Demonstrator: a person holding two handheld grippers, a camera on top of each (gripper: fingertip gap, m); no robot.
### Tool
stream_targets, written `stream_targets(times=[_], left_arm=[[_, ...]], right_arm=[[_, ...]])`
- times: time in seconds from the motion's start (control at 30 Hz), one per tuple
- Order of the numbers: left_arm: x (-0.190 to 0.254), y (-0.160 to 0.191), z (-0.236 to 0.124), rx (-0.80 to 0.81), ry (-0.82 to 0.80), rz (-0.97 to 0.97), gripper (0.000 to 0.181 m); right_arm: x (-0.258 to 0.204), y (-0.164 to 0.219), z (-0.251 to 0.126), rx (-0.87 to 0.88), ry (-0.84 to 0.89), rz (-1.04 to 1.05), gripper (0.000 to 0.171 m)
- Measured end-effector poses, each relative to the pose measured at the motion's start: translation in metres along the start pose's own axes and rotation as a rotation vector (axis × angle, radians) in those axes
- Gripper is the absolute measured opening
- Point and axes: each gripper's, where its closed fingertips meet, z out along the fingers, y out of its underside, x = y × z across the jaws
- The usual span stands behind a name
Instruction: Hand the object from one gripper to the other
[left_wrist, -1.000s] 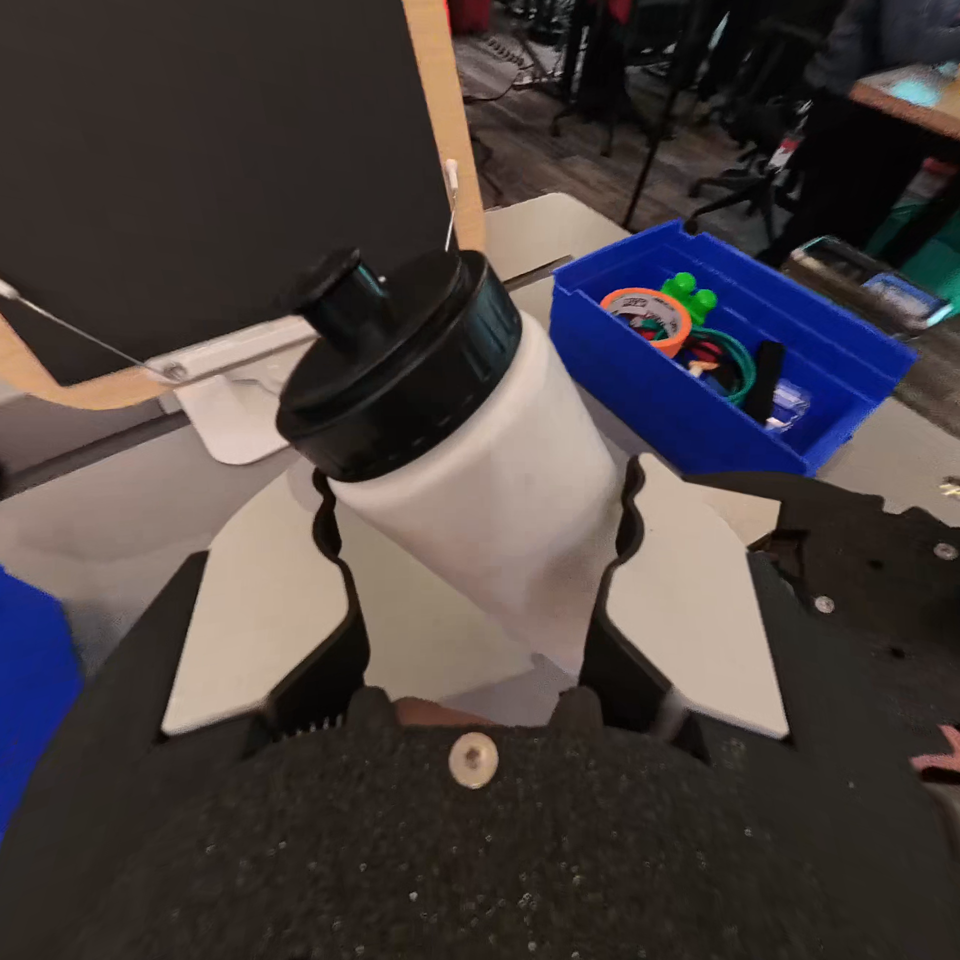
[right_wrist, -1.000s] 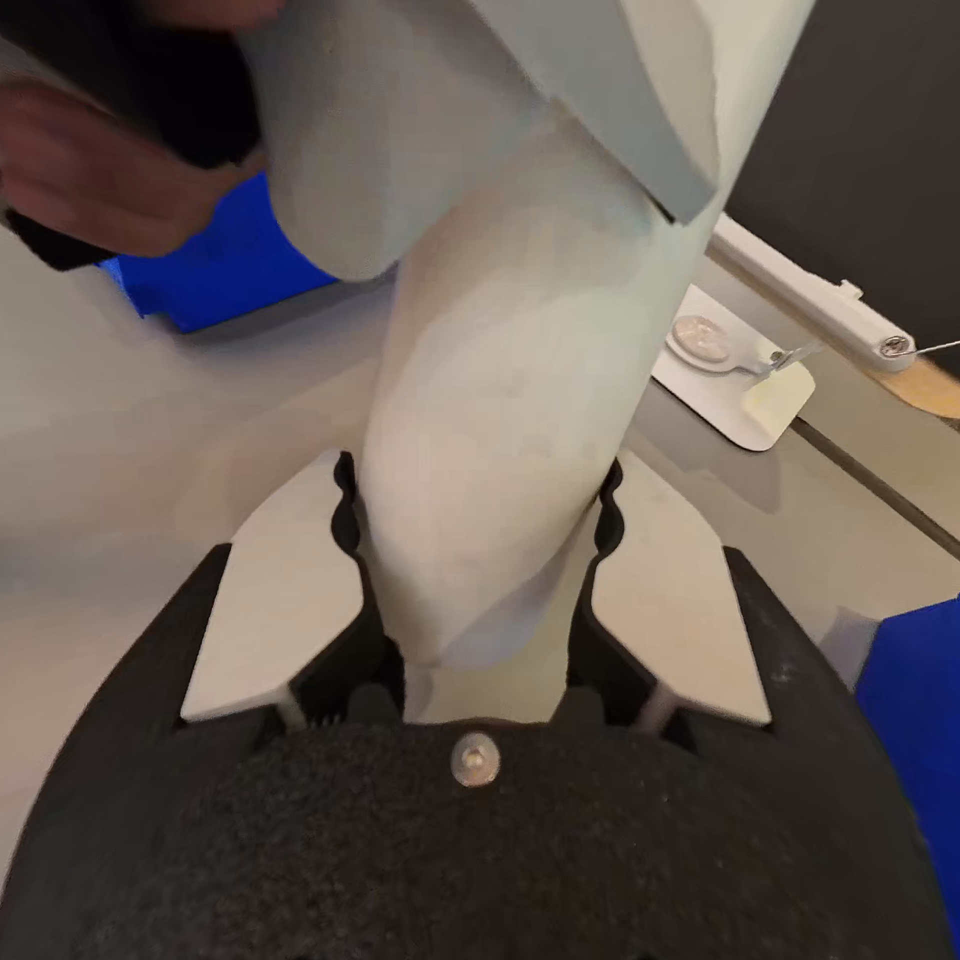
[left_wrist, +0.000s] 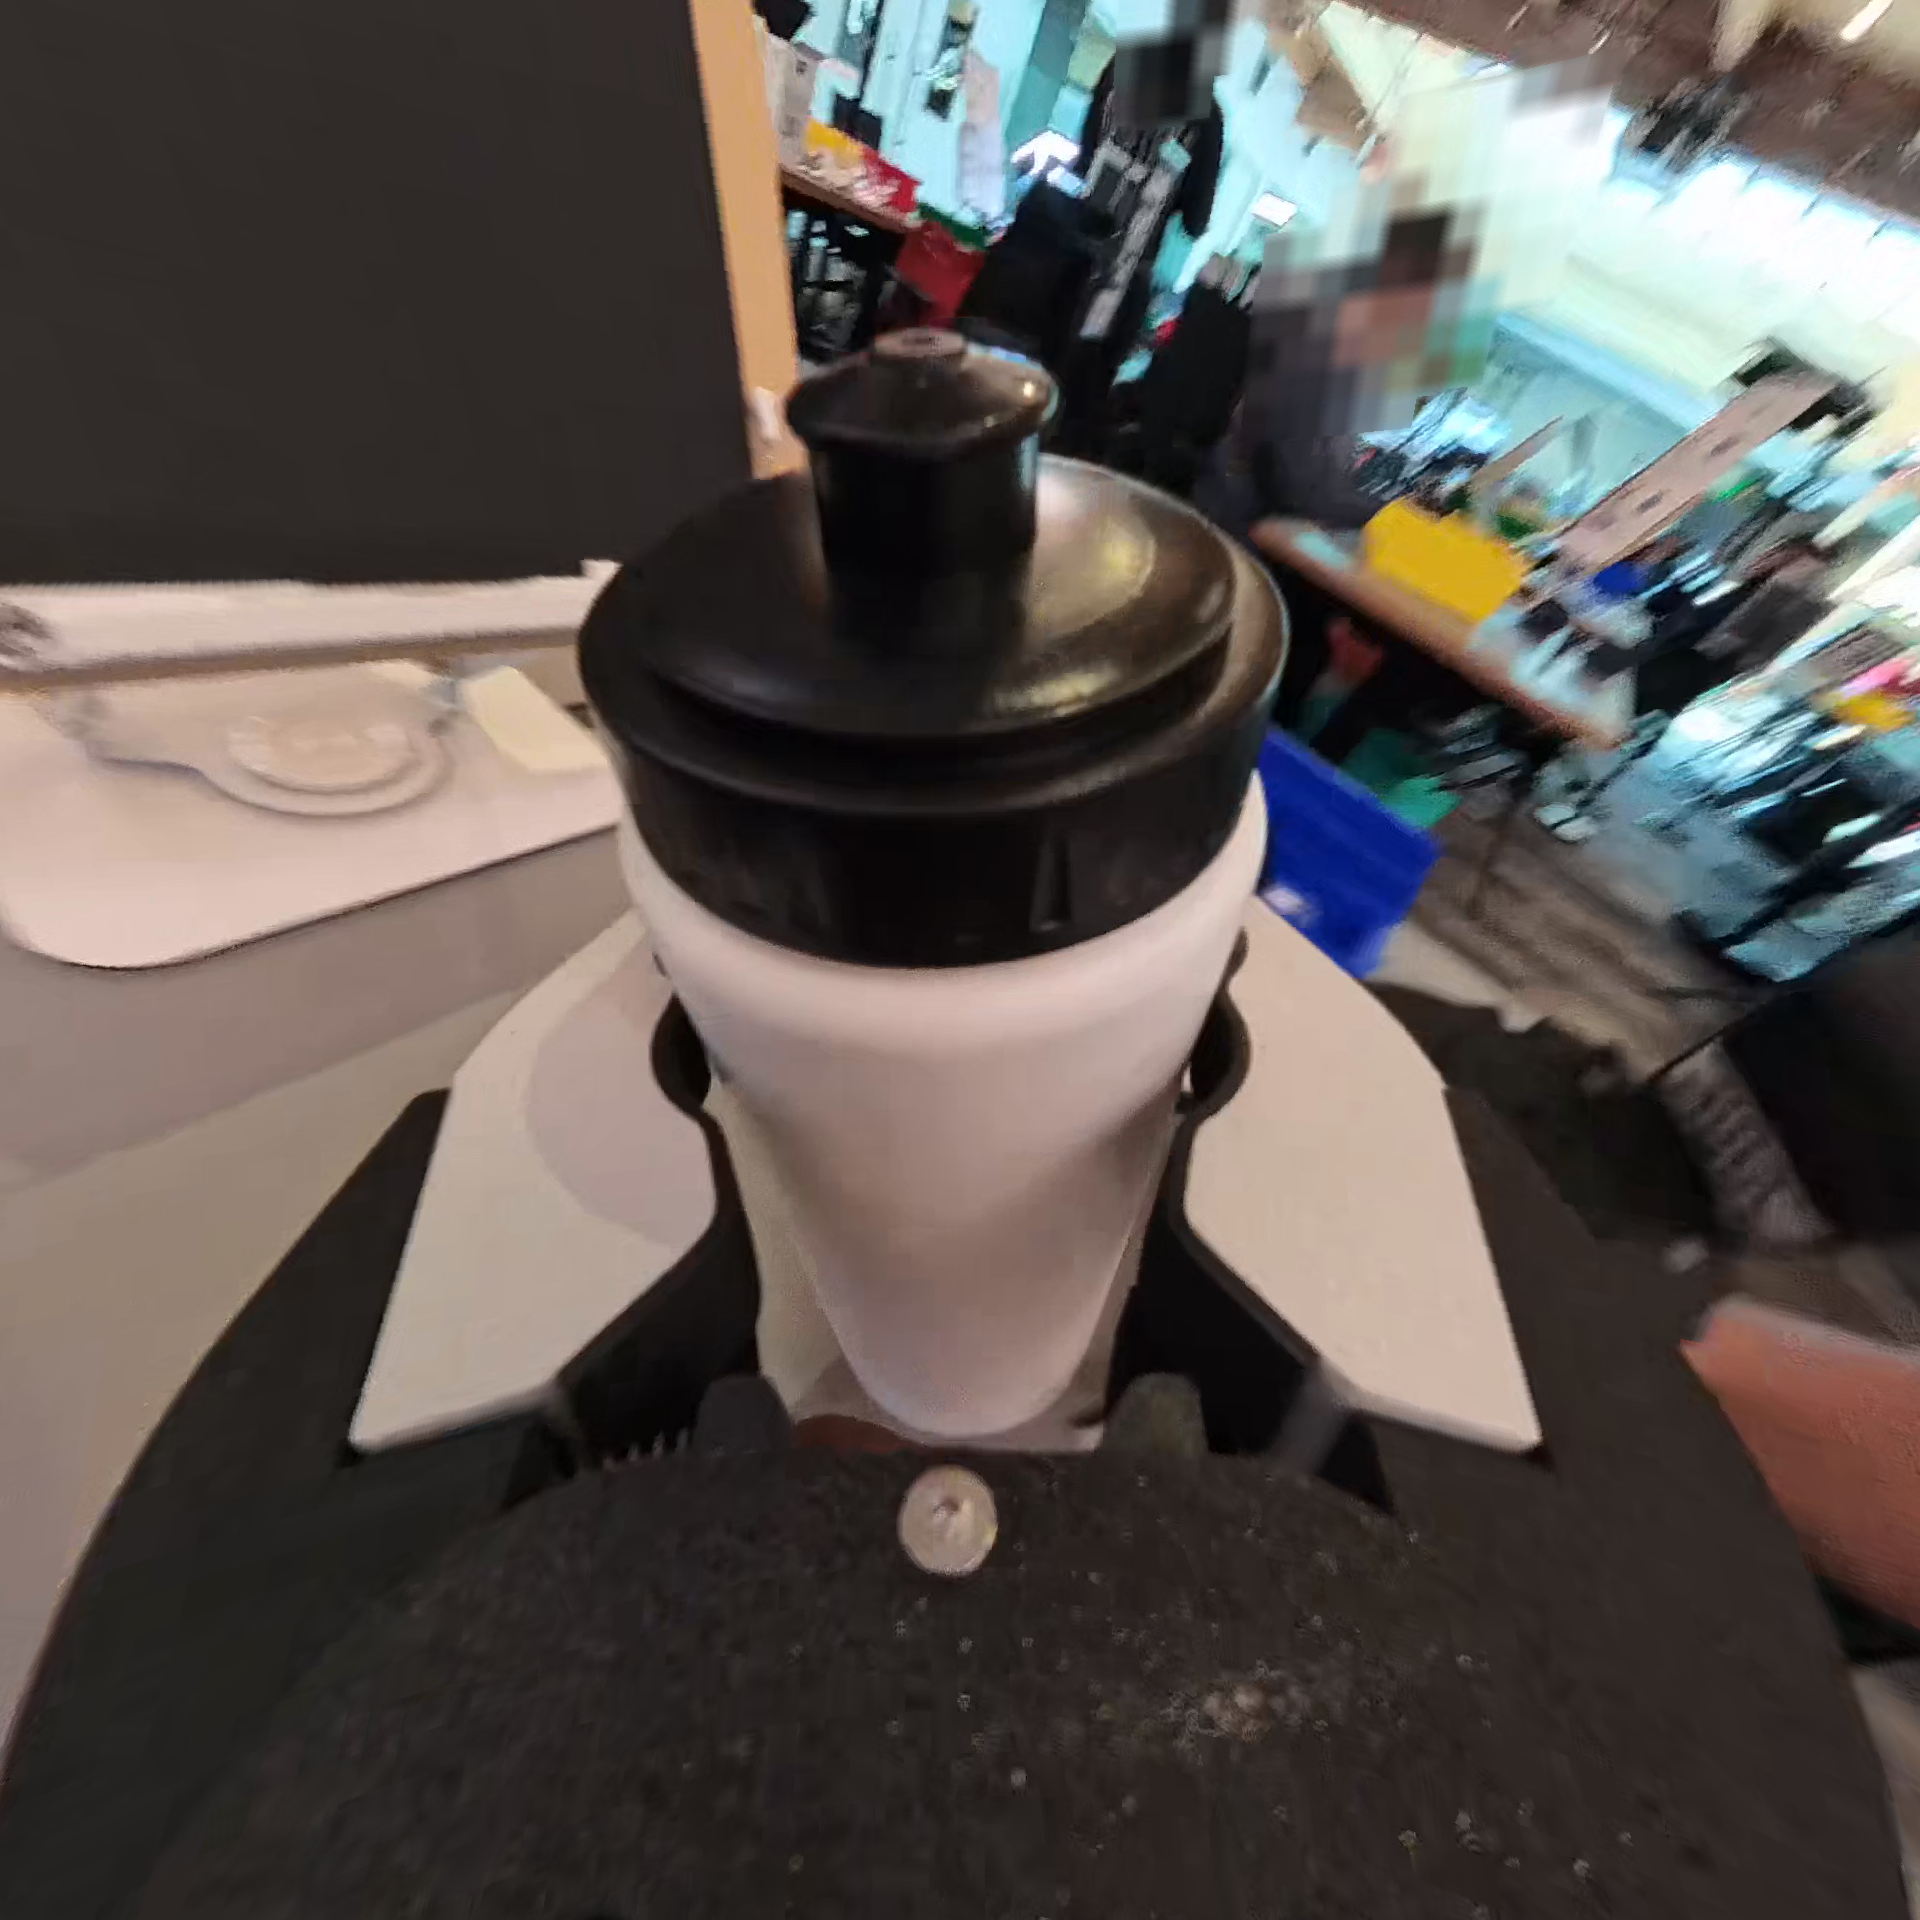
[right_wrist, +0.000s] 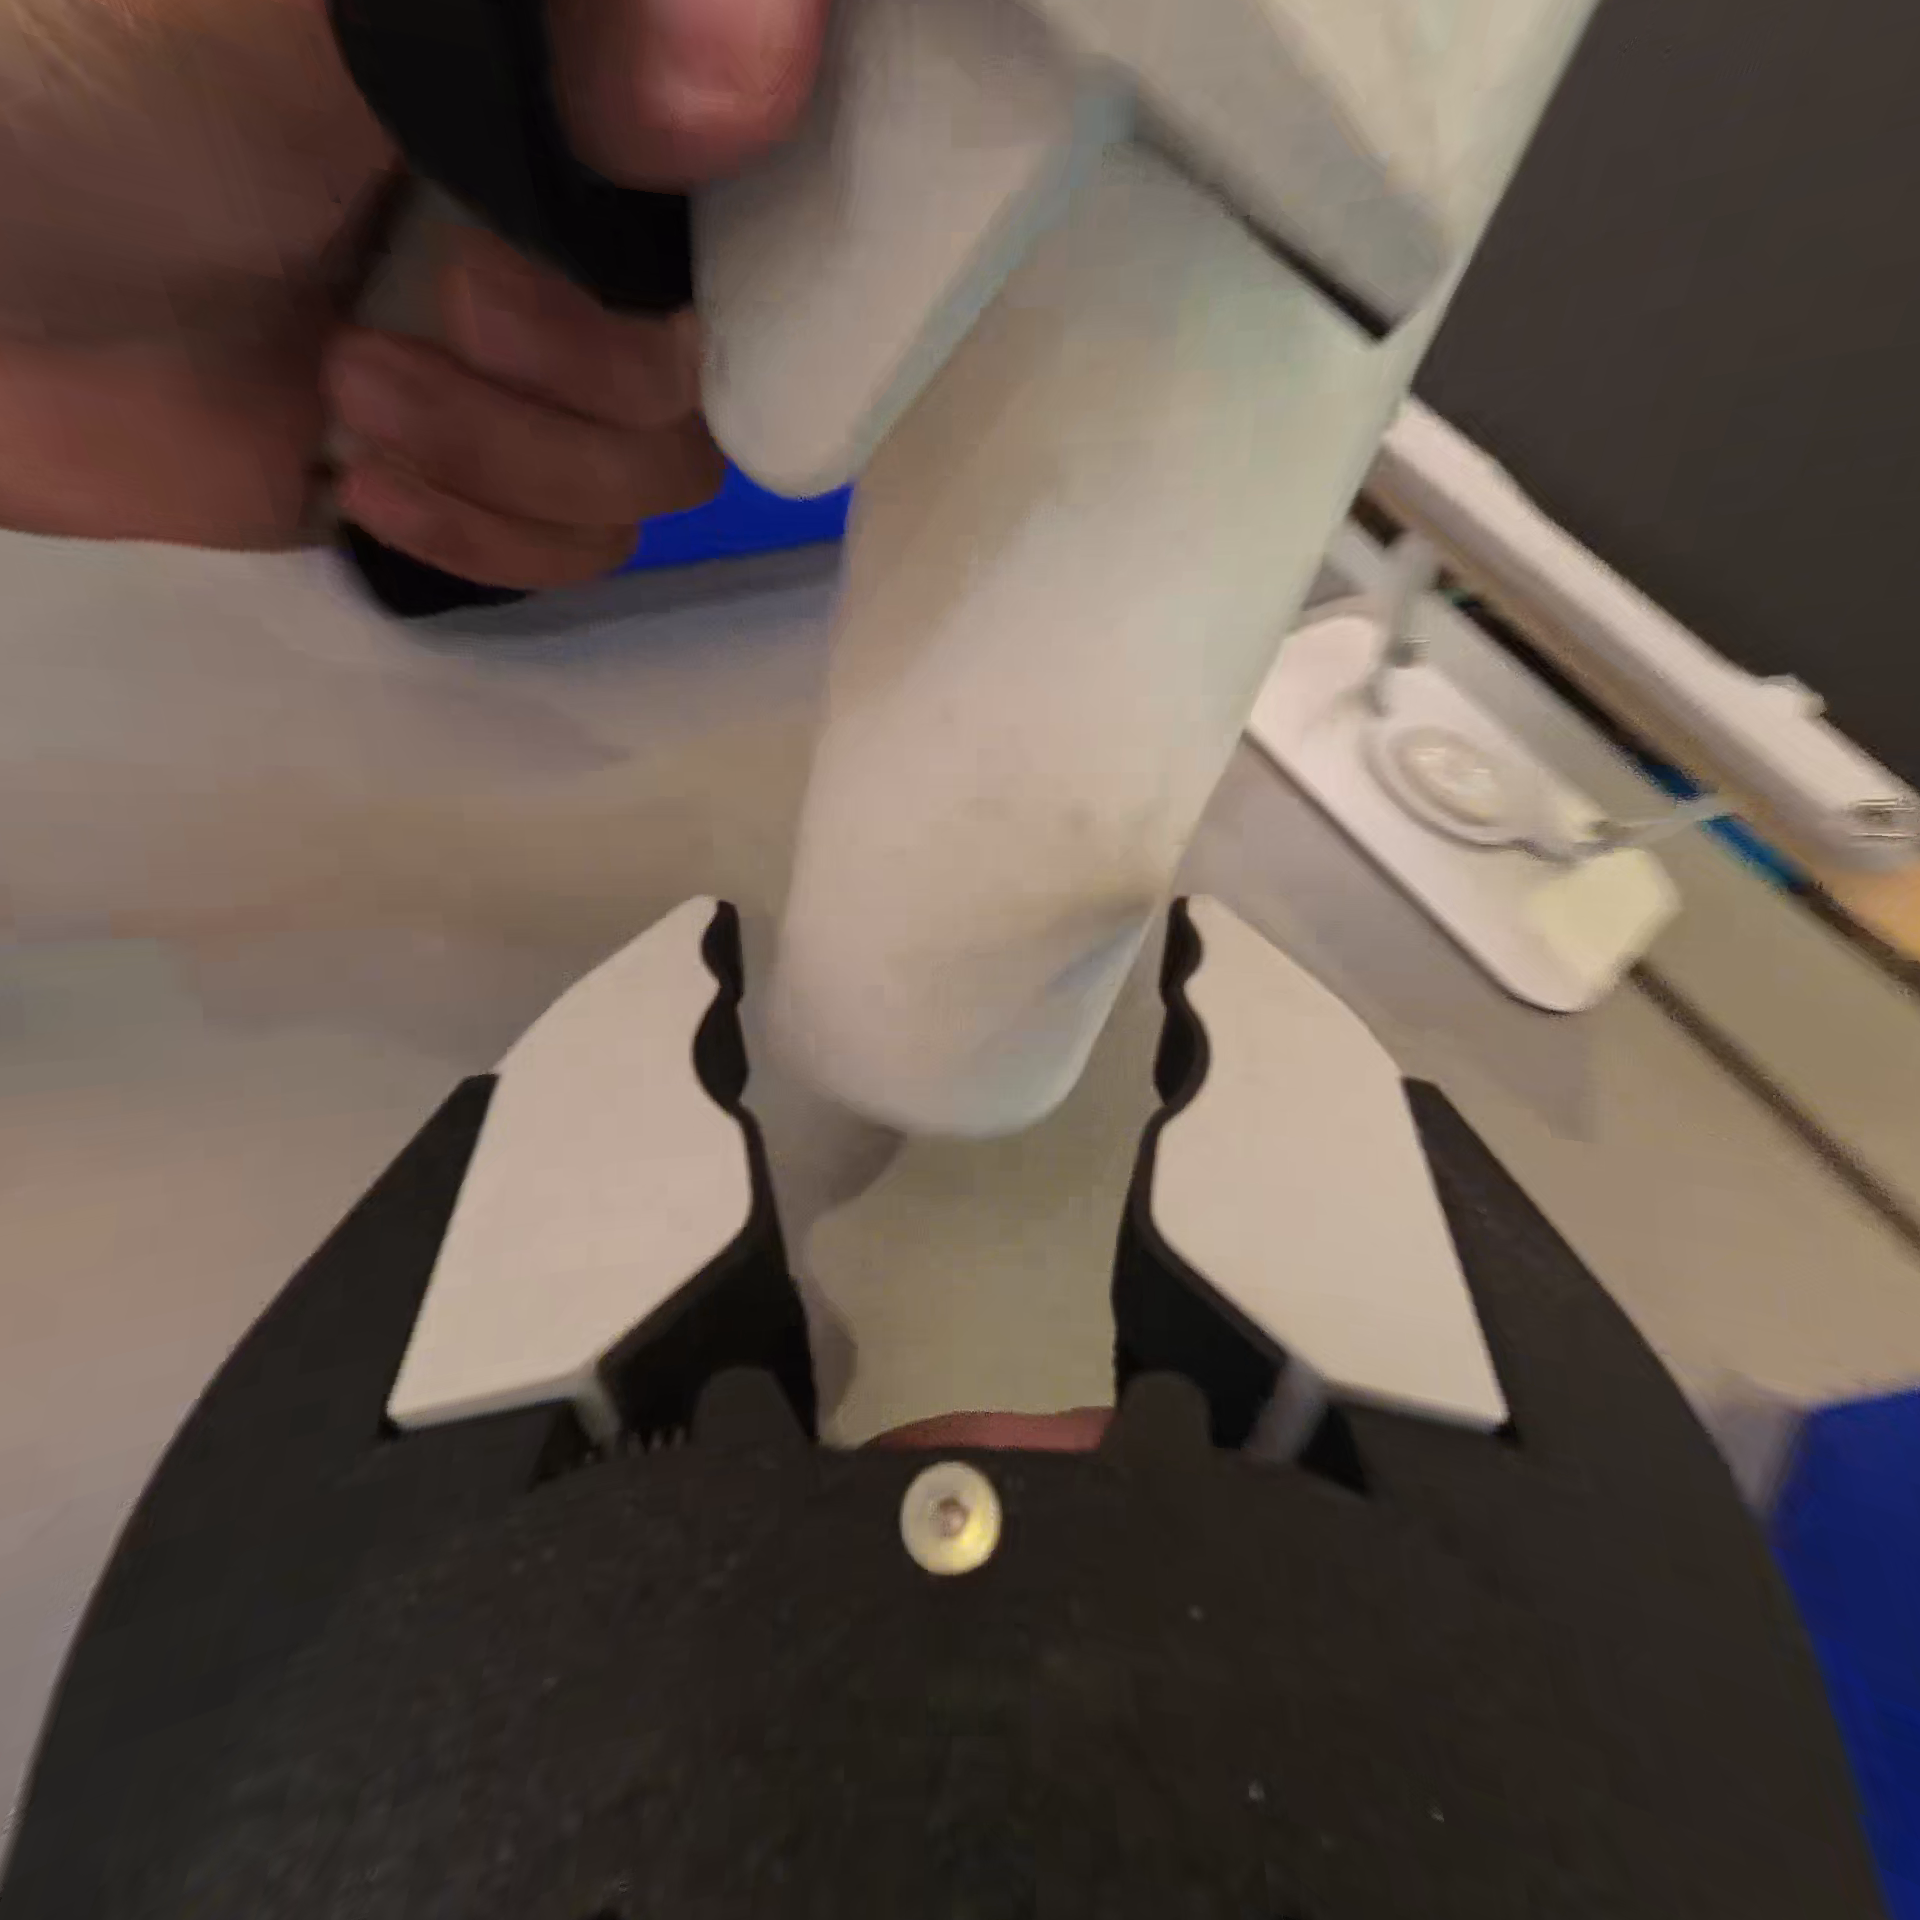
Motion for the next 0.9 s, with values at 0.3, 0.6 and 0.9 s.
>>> stream_targets(times=[0.3, 0.6, 0.9], left_arm=[[0.038, 0.043, -0.019, -0.349, 0.136, 0.566, 0.093], [0.063, 0.071, -0.007, -0.491, 0.140, 0.718, 0.093], [0.050, 0.046, -0.015, -0.353, 0.017, 0.680, 0.089]], right_arm=[[0.021, -0.039, -0.073, -0.095, -0.481, 0.018, 0.084], [-0.001, -0.056, -0.056, -0.395, -0.517, -0.337, 0.095], [0.025, -0.059, -0.060, -0.468, -0.493, -0.361, 0.091]])
